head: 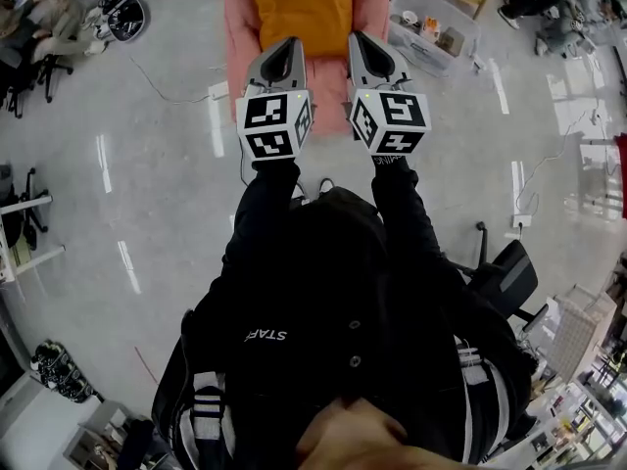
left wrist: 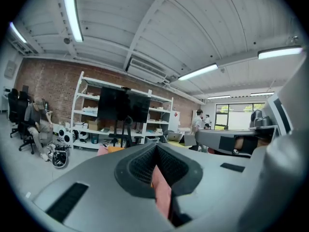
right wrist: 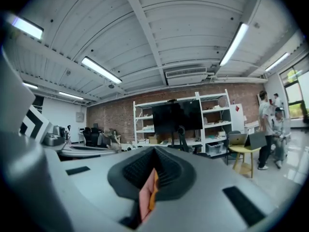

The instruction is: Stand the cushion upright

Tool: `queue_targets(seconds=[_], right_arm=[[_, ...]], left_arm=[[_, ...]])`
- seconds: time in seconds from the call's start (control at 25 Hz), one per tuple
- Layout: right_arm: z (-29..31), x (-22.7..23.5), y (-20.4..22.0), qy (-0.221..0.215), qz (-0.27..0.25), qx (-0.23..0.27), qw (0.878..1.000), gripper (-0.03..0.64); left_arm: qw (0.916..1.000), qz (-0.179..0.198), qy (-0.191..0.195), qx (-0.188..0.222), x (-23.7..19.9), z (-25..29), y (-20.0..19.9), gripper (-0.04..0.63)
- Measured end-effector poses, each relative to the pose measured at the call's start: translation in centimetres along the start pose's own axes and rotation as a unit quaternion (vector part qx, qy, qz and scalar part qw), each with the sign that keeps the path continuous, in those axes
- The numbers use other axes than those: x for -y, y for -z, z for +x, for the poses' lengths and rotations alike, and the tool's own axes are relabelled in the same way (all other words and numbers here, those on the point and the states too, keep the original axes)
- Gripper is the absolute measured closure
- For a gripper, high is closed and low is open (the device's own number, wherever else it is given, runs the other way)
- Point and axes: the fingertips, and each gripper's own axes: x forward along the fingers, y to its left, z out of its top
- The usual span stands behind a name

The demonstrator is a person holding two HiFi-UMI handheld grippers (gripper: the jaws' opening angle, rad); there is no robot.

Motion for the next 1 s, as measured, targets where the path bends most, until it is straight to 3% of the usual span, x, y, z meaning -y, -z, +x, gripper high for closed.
queue_targets(seconds=[0.44, 1.0], right_arm=[[-0.7, -1.4, -3.3, 0.003, -0.016, 0.037, 0.999, 0.604], [-0.4, -1.4, -4.0, 0.002, -0.023, 0.048, 0.999, 0.604]], left_arm=[[0.9994, 0.026, 0.007, 0.021, 0.4, -0.9, -3.1, 0.595], [0.9991, 0.034, 0.012, 0.023, 0.6, -0.5, -3.6, 0.595]])
